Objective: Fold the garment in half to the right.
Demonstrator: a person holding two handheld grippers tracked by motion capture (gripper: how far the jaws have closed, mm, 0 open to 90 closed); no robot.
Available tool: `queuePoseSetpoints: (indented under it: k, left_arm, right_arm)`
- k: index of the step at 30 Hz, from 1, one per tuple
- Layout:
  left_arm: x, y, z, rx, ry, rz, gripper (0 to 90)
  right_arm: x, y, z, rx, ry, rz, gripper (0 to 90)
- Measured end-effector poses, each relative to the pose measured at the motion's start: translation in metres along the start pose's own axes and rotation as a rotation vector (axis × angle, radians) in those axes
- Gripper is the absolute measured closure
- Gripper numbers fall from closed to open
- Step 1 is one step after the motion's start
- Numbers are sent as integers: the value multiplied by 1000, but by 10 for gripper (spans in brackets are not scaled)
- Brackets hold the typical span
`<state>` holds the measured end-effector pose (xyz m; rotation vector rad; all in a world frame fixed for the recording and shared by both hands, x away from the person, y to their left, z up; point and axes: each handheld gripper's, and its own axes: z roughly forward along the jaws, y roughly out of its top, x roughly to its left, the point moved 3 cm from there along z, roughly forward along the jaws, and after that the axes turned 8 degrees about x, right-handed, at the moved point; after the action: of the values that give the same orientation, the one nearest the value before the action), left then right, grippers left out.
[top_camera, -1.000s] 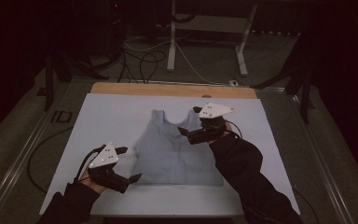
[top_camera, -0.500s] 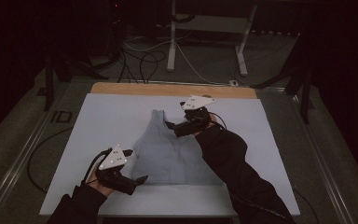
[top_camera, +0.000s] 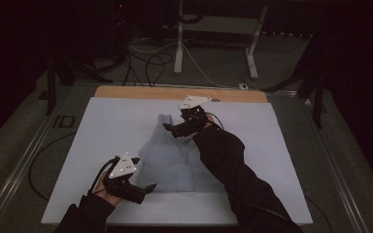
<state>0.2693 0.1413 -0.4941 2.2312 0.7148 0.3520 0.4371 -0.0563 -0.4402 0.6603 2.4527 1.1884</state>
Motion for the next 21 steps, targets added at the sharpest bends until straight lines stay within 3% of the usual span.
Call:
queuePoseSetpoints:
  k: [11,15,19,21]
  left_arm:
    - [-3,-6,10,16,-4,-9,6]
    - [-2,-12,15,68,-30,-18,6]
    - [3,-17,16,64,-31,-66,6]
    - [4,-20,16,86,-45,-42,6]
  right_arm:
    - [-6,0,29,44,1,22,93]
    - [-8,-1,40,64,7,33,93]
    - [-10,-5,51,86,6,48,93]
    - [-11,-5,57,103,4,43,93]
